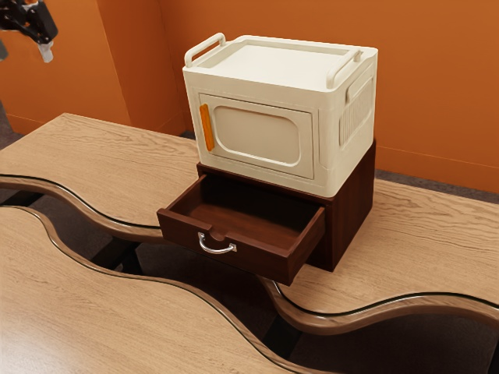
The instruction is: Push the drawer handle with one arm to close the drawer
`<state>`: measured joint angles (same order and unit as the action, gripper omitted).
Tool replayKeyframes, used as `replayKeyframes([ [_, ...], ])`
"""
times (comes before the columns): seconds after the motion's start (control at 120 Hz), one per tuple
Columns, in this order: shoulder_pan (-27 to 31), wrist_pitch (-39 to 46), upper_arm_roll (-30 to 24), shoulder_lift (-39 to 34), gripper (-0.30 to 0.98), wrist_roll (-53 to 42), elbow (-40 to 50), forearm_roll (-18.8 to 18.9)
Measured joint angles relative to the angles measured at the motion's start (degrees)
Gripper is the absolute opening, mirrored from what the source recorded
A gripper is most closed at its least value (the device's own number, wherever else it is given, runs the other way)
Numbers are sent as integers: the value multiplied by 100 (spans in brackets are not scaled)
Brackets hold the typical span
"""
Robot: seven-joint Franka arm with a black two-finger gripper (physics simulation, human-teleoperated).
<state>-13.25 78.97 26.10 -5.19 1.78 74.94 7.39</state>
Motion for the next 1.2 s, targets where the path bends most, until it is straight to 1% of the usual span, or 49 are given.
replayKeyframes([
  [0.067, -451, -68, -26, 169, 68, 21, 14, -8],
  [0.15, -523, -124, -176, 371, 68, 96, 72, -99],
  [0.217, -511, -156, -355, 409, 68, 155, 390, -191],
  [0.267, -496, -173, -495, 404, 59, 195, 690, -245],
  [0.367, -579, -182, -630, 313, 33, 294, 1349, -382],
  [0.425, -569, -84, -718, 149, 20, 359, 1902, -398],
  [0.508, -352, 200, -916, -128, 9, 441, 2705, -319],
  [0.6, -291, 652, -1027, -363, 1, 519, 3480, -213],
  [0.717, -284, 1332, -1174, -470, -4, 602, 4304, -156],
  [0.858, -341, 2146, -1534, -627, -8, 685, 5105, -152],
  [0.933, -487, 2516, -1639, -652, -8, 722, 5311, -164],
  [1.058, -913, 3185, -1636, -619, -9, 769, 5575, -172],
  [1.2, -1022, 3871, -1635, -347, -10, 811, 5644, -146],
])
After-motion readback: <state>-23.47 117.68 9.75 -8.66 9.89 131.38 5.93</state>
